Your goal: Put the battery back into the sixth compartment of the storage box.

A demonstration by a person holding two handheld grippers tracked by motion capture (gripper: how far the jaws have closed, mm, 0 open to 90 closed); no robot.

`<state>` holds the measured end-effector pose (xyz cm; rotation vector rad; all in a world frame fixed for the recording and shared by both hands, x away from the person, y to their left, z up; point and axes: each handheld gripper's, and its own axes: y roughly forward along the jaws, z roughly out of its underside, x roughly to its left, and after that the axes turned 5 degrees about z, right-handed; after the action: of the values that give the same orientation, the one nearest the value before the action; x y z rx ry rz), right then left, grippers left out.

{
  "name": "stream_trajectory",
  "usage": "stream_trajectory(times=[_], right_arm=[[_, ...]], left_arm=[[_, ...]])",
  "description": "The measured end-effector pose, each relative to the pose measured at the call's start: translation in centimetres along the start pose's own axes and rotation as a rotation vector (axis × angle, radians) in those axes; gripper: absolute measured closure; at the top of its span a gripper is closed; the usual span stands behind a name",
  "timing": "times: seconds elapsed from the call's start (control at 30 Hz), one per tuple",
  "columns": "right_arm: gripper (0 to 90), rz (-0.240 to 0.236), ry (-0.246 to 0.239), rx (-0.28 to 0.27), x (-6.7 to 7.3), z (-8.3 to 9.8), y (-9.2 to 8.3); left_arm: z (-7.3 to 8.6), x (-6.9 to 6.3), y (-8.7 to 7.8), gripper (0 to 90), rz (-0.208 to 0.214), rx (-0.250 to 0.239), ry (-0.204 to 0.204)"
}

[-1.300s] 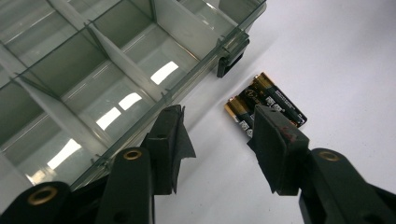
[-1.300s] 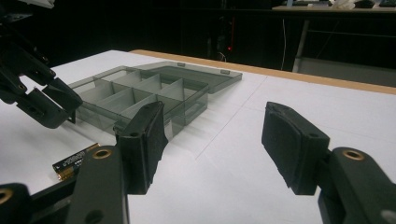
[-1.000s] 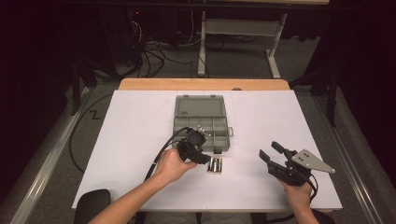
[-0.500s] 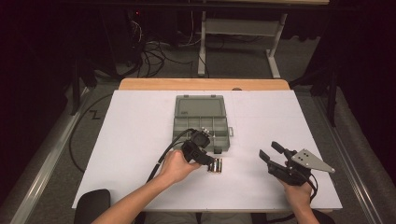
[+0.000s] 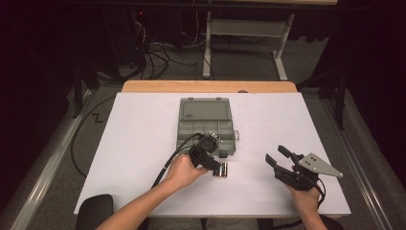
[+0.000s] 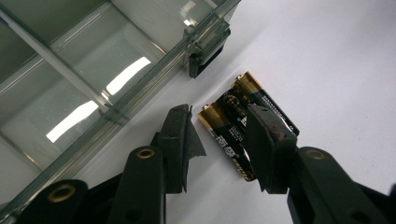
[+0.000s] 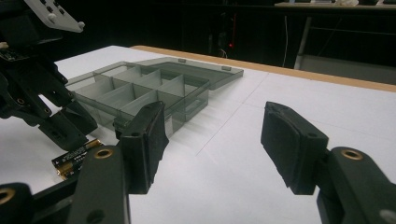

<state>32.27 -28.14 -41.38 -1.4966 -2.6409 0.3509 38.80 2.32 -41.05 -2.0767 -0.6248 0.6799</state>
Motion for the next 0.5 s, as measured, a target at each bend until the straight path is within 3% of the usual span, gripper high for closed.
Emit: stream_trajectory(times=[0.5], right_arm=[[42.2, -0.003, -0.005, 0.001, 0.09, 0.01, 0.01]], left_arm=[[-0.08, -0.06, 0.49, 66.6, 0.006, 0.014, -0.003]])
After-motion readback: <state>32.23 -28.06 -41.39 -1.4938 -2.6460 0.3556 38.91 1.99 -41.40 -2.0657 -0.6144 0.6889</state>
